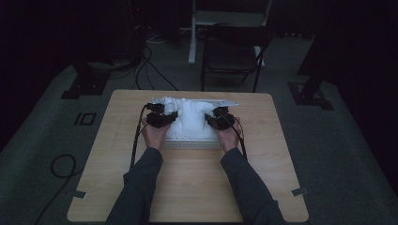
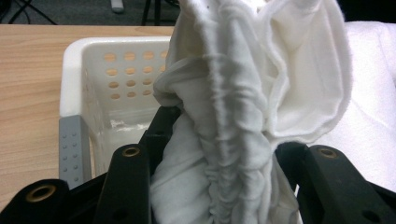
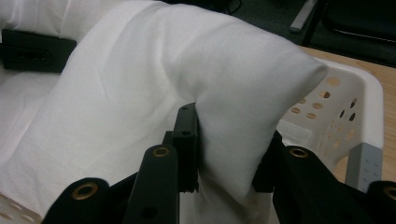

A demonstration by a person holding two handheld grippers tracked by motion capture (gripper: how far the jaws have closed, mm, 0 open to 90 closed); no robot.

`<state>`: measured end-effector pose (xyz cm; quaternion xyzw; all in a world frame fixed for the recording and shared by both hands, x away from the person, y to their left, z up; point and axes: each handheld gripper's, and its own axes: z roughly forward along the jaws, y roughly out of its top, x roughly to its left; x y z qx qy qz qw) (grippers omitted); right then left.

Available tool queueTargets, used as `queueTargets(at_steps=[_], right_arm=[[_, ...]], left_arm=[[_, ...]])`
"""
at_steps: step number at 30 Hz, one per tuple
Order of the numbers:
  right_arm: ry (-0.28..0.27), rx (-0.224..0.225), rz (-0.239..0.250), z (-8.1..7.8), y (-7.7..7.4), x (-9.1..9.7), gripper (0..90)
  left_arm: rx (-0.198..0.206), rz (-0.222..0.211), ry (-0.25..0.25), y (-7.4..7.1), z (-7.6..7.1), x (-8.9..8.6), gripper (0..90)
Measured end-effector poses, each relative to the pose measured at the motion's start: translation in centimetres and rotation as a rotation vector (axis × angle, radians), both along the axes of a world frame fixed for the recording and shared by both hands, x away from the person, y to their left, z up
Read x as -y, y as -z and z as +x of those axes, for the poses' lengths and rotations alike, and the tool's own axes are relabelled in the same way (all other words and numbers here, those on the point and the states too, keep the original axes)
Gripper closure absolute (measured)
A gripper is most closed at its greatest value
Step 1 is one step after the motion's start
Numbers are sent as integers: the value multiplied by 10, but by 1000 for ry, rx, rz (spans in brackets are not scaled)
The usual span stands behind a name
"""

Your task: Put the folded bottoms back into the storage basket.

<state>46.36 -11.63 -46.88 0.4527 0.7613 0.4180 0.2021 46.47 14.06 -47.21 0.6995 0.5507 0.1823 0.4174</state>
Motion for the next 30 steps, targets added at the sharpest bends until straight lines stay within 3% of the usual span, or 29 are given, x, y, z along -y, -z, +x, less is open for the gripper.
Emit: queueTargets(at_steps=[19,24,30], right_arm=[[15,-15,-26,1,7,1,700],[15,-20,-43,0,8,2,698],[14,-28,-62,-1,8,1,693]], left_arm=[[-18,44,2,3,-1,8,520],[-39,85,14,3,-3,11,500],[-48,95,14,4,-3,11,489]])
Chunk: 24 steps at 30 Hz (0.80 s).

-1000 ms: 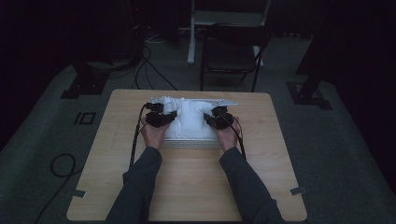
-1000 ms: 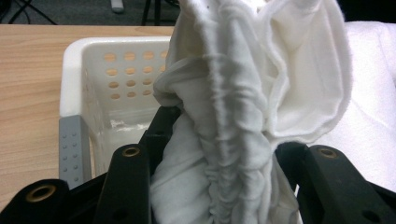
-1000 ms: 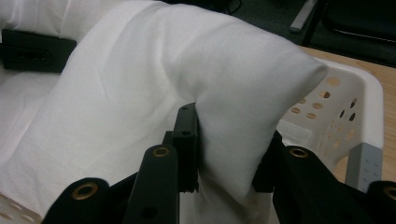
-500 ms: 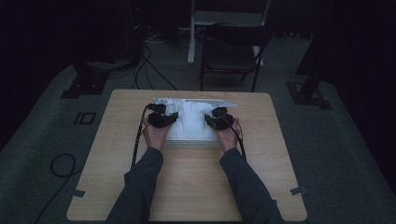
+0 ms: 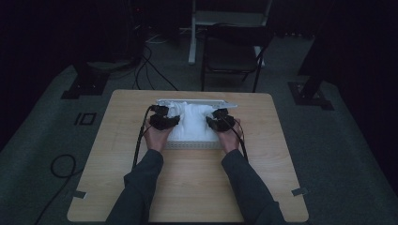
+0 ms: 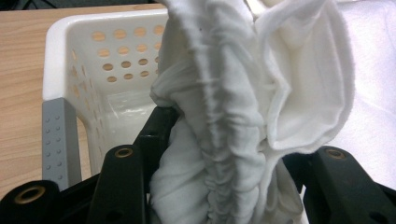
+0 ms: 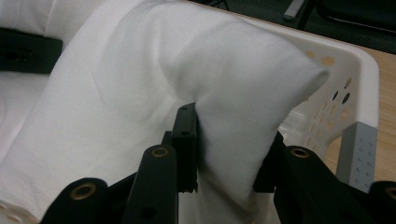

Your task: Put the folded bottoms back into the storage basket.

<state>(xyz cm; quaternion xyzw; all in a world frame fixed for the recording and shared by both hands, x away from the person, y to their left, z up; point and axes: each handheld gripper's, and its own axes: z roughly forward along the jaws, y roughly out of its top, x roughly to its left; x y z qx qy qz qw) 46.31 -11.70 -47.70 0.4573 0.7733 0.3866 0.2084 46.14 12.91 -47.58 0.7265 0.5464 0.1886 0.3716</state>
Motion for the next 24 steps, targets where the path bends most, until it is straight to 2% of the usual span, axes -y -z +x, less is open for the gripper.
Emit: queueTargets(at_steps=[9,24], right_arm=[[14,-6,-30,-2,1,-1,678],[18,-18,-32,-3,3,1,659]], left_arm=[[-11,29,3,1,-2,2,458],[-26,26,-18,3,-3,0,430]])
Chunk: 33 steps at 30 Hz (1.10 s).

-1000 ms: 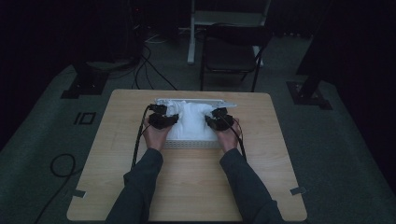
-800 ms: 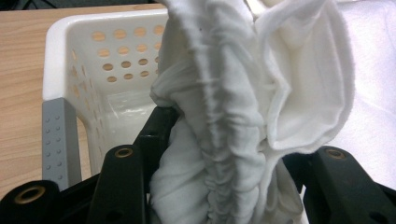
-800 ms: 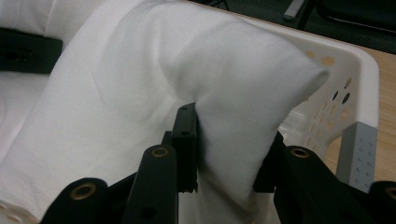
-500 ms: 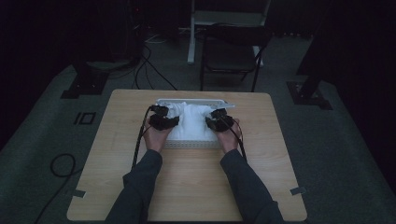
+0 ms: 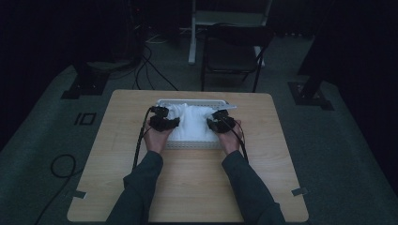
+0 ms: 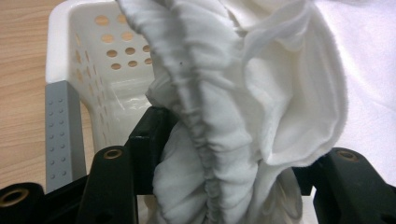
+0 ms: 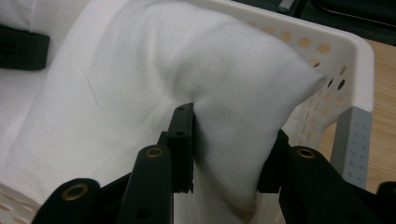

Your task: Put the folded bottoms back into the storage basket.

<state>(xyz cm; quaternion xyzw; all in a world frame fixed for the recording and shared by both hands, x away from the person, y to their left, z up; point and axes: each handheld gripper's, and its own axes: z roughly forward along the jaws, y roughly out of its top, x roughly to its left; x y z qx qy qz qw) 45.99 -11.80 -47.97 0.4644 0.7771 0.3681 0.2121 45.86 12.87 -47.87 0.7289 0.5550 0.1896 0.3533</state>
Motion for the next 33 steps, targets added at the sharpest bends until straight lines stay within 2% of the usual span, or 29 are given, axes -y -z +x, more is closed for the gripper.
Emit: queueTargets(at_steps=[8,12,26,29,33], right_arm=[[2,-5,-6,0,3,1,664],[1,-7,-10,0,3,1,668],[12,-14,-1,0,6,3,665],[17,-15,0,0,7,3,642],[43,-19,10,1,6,7,578]], left_arm=[[9,13,-11,4,-2,1,418],[1,-10,-19,9,-2,-3,416],[14,-54,-15,7,-5,-8,376],[35,-43,-13,6,-6,-8,339],[41,-38,-15,4,-6,-9,315]])
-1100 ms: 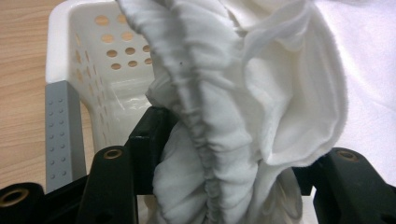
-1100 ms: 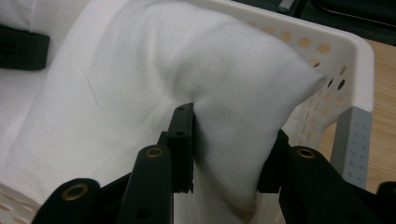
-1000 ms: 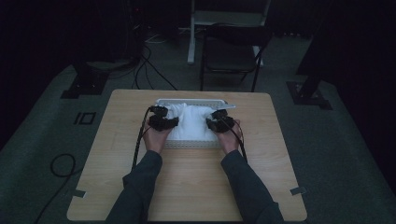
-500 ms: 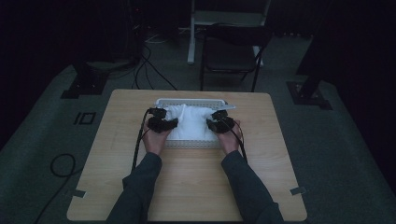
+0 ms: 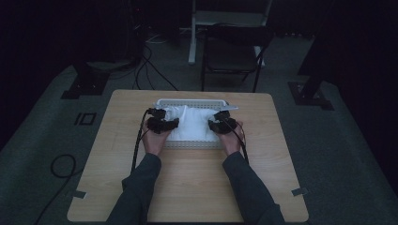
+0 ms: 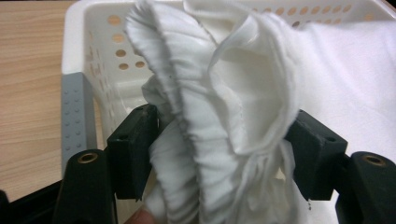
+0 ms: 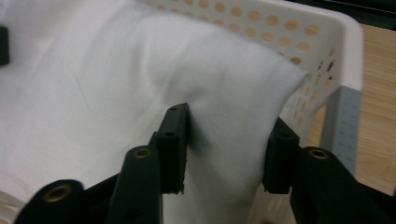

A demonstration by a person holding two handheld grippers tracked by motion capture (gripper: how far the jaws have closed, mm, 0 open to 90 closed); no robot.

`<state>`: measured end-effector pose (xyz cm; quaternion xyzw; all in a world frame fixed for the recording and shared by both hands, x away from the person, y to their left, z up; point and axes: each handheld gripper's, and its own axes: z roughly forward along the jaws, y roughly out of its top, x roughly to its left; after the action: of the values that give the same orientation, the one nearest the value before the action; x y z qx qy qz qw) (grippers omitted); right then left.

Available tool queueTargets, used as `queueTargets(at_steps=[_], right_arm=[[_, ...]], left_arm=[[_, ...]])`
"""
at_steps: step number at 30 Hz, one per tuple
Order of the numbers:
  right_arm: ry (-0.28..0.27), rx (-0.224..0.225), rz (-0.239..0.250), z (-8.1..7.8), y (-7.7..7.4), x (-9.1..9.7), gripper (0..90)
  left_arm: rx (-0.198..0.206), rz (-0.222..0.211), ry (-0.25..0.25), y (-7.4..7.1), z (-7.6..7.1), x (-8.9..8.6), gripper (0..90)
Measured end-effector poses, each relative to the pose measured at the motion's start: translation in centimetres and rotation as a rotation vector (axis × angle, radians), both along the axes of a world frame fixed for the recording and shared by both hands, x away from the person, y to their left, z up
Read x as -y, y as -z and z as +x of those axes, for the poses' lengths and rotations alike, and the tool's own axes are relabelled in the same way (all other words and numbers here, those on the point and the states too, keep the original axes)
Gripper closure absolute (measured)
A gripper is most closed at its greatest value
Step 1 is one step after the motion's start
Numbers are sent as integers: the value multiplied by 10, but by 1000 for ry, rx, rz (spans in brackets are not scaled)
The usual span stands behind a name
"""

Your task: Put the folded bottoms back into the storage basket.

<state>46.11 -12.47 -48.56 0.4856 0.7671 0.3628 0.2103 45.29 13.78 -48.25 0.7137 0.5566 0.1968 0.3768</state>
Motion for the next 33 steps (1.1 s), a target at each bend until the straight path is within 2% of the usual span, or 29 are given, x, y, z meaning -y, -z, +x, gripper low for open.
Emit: queueTargets(at_steps=[4,8,11,15,18,21,25,28,33], right_arm=[[3,5,-5,0,-3,4,544],[15,21,-8,-1,-5,6,503],[29,40,-4,-2,-9,8,483],[36,52,5,-3,-12,12,481],[34,56,18,-4,-14,15,478],[26,51,47,-7,-16,19,471],[19,58,60,-13,-19,23,465],[13,60,67,-18,-21,27,461],[2,85,62,-29,-25,33,453]], left_arm=[[11,-20,-9,-3,0,-4,316],[17,-20,-14,-4,0,-5,316],[41,-26,-43,-7,-2,-9,323],[43,-15,-90,-12,-2,-15,349],[44,-19,-96,-13,-2,-18,350],[52,-5,-109,-14,-2,-21,350],[58,-25,-123,-18,-1,-26,350],[77,-49,-105,-22,-7,-28,350],[132,-69,-65,-30,-26,-30,350]])
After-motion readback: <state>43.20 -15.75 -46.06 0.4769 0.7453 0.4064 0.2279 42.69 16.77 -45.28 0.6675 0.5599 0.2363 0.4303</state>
